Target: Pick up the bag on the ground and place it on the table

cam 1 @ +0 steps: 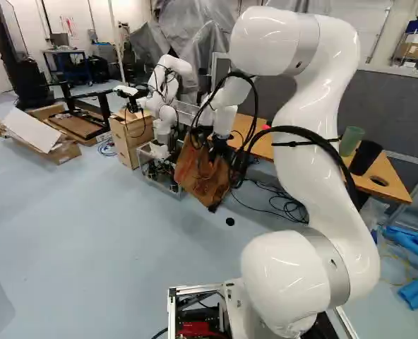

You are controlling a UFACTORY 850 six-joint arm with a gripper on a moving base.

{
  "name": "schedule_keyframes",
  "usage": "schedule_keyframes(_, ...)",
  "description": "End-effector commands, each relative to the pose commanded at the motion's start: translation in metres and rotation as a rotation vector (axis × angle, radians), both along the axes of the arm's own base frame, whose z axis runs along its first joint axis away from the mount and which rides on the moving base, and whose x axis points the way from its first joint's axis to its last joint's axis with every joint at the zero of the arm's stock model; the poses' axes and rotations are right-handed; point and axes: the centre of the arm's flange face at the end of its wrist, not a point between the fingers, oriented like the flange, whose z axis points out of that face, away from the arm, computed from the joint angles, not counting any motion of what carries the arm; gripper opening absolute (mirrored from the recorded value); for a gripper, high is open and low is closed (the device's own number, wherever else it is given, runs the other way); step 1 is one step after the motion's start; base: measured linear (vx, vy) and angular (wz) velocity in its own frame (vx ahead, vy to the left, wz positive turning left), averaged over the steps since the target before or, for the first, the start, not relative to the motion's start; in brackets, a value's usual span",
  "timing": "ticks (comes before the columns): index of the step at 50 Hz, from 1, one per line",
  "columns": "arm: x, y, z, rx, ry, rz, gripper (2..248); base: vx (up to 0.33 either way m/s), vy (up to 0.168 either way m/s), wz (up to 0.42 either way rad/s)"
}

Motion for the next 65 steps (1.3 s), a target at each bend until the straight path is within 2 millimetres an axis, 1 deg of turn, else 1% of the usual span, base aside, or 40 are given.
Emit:
schedule_keyframes(15,0.009,0.002,0.020,0.034,0.037,-0.026,25,0.000,0.000,0.000)
schedule_keyframes(28,0.002,0.003,0.038,0.057,0.061,-0.040,25,0.000,0.000,0.000)
schedule_keyframes(65,-0.016,0.003,0.092,0.065,-0.015,-0.039,25,0.000,0.000,0.000)
